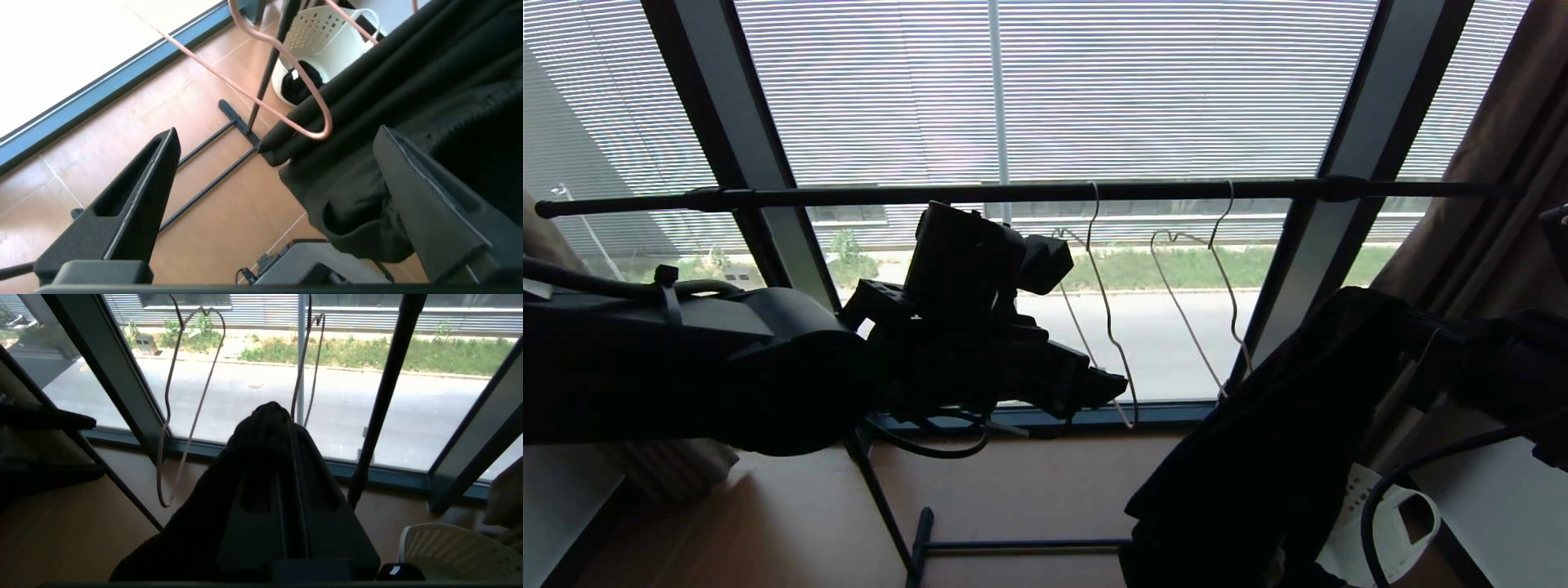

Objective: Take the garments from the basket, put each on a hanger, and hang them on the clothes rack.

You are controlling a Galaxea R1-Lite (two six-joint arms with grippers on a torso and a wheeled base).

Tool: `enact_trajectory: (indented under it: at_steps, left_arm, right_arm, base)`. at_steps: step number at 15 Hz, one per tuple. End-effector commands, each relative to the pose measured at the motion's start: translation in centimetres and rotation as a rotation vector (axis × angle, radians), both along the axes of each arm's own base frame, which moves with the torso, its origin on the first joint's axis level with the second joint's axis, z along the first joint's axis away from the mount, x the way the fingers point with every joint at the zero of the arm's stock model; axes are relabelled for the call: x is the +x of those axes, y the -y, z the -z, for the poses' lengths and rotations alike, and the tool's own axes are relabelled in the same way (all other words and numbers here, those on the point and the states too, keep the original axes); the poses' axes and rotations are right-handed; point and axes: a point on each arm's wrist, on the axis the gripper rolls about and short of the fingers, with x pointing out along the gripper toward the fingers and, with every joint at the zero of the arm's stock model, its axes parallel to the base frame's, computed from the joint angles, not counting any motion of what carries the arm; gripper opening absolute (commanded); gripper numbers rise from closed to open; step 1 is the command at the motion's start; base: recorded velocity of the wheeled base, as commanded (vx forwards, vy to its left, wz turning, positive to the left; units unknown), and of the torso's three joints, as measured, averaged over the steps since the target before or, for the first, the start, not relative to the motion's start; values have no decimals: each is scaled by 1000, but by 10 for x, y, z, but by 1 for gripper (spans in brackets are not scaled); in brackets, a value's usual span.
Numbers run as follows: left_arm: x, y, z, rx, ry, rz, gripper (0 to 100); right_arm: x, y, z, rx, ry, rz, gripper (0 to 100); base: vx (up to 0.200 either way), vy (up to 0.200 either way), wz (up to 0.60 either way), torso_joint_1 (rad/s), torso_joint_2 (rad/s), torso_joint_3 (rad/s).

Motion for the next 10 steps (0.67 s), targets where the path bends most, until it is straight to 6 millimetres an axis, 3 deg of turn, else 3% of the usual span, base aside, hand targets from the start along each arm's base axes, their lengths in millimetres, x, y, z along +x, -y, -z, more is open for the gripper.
enact_trajectory:
  at_steps: [1, 10]
  left_arm:
    - [20, 12, 19, 33, -16, -32, 100]
    - [49, 25, 15, 1, 31, -72, 100]
  right_arm:
    - [0, 0, 1, -11, -1, -1, 0]
    - [0, 0, 3, -21, -4, -4, 0]
  base:
    - [0, 0, 0, 0, 0, 0]
    - [0, 0, 0, 0, 0, 0]
